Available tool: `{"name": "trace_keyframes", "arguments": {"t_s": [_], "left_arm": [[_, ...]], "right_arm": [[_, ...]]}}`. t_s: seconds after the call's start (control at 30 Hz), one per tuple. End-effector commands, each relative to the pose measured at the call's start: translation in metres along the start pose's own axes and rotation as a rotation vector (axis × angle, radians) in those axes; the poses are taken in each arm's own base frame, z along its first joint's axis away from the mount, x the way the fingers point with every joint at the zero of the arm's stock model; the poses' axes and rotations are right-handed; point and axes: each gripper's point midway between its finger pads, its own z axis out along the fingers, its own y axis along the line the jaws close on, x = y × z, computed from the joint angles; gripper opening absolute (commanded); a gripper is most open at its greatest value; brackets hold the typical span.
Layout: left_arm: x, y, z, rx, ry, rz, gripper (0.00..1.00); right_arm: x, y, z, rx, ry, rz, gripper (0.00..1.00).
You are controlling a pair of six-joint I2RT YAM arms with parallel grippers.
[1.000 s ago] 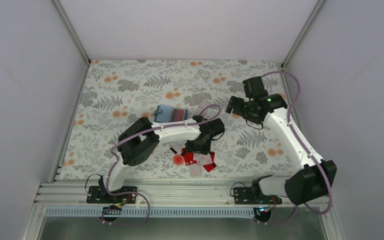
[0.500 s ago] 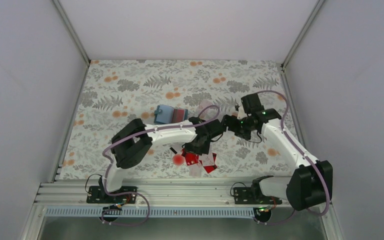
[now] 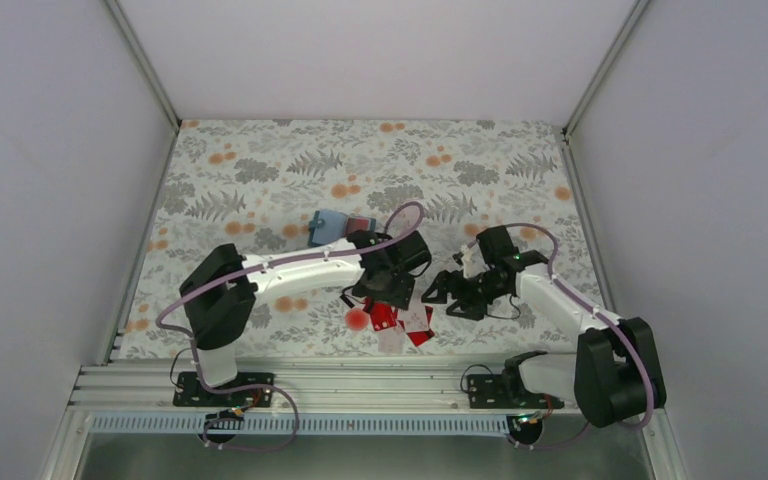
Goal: Put the credit cards into the card holder
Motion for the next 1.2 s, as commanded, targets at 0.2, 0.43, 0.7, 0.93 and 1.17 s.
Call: {"name": "trace_keyframes", "arguments": {"t_s": [0.2,0.43,0.7,0.93,1.17], "left_arm": [[0.016,0.017,0.022,-0.068,0.132,0.26,0.9],[0.014,0.033,0.039,-0.067,0.199,0.265,0.88],[0.017,0.034,0.045,-0.004,0.227,0.298,0.85],[0.022,0.035,0.055,0.005,0.246,0.295,0.88],[0.027,0.038,0.066,-0.004,0.268,0.307,0.86]], "right_arm": [[-0.021,0.01,-0.014,0.048,-0.082,-0.04,0.86],[-0.026,0.014,-0.025,0.072,-0.123,-0.006,0.86],[-0.031,0.012,-0.025,0.085,-0.135,0.024,0.87],[-0.037,0.012,-0.023,0.097,-0.132,0.022,0.87],[-0.038,0.01,-0.021,0.102,-0.127,0.026,0.87]]}}
